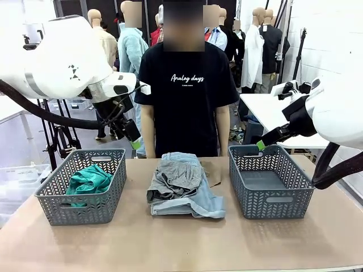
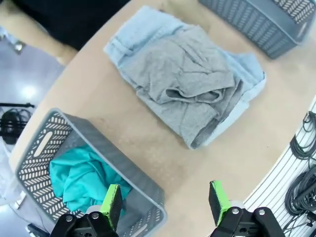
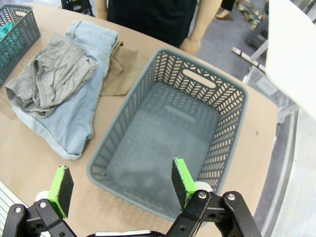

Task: Sort the tops and bottoms.
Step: Lift clothes from the center of the table with your right hand, then sort the clothes according to human instructions.

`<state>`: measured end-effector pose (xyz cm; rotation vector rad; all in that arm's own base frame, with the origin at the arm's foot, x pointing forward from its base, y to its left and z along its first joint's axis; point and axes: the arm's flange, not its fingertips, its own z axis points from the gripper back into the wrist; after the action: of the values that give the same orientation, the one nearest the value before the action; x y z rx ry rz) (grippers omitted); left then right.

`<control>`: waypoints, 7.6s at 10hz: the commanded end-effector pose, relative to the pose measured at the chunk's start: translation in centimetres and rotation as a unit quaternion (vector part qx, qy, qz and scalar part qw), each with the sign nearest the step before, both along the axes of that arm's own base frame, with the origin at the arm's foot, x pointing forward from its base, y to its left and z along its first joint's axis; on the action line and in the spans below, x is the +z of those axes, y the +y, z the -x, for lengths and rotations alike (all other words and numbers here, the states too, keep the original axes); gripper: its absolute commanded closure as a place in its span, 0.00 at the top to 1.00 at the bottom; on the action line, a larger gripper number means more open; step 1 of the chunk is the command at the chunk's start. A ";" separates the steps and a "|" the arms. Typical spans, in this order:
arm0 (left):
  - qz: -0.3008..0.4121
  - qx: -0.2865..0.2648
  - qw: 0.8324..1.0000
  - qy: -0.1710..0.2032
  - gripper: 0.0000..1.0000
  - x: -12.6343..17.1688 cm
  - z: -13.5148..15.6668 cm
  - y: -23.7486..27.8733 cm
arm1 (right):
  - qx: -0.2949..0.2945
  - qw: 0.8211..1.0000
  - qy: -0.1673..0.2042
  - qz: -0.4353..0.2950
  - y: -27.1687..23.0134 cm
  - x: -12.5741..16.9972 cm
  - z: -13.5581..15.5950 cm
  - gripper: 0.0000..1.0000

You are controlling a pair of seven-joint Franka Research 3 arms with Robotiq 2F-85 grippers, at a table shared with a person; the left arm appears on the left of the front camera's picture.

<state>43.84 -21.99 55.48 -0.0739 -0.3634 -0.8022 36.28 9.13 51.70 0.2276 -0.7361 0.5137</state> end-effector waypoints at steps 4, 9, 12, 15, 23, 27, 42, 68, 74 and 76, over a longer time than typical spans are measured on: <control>0.006 0.012 1.000 0.003 0.91 -0.1 -0.6 1.1 | 0.000 1.000 0.000 0.000 0.0 0.0 0.0 1.00; 0.006 0.012 1.000 0.003 0.91 -0.1 -0.6 1.1 | 0.123 0.989 0.041 0.066 13.7 1.2 -8.8 1.00; 0.006 0.012 1.000 0.003 0.91 -0.1 -0.6 1.1 | 0.159 0.980 0.091 0.082 19.4 -4.2 -13.5 1.00; 0.006 0.012 1.000 0.003 0.91 -0.1 -0.6 1.1 | 0.148 0.981 0.093 0.080 20.4 -6.0 -13.3 1.00; 0.006 0.012 1.000 0.003 0.91 -0.1 -0.6 1.1 | 0.182 0.969 0.136 0.097 25.8 -11.9 -15.1 1.00; 0.006 0.012 1.000 0.003 0.91 -0.1 -0.6 1.1 | 0.158 0.972 0.134 0.114 26.6 -14.5 -17.2 1.00; 0.006 0.012 1.000 0.003 0.91 -0.1 -0.6 1.1 | 0.143 0.965 0.157 0.154 26.6 -14.9 -18.2 0.00; 0.006 0.012 1.000 0.003 0.91 -0.1 -0.6 1.1 | 0.053 0.976 -0.198 0.075 20.2 16.8 -6.9 0.00; 0.006 0.012 1.000 0.003 0.91 -0.1 -0.6 1.1 | 0.053 0.976 -0.198 0.075 20.2 16.8 -6.9 0.00; 0.006 0.012 1.000 0.003 0.91 -0.1 -0.6 1.1 | 0.053 0.976 -0.198 0.075 20.2 16.8 -6.9 0.00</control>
<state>44.38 -21.07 55.31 -0.0899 -0.3655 -0.7725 43.46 29.76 68.49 -0.0025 -1.0657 0.7378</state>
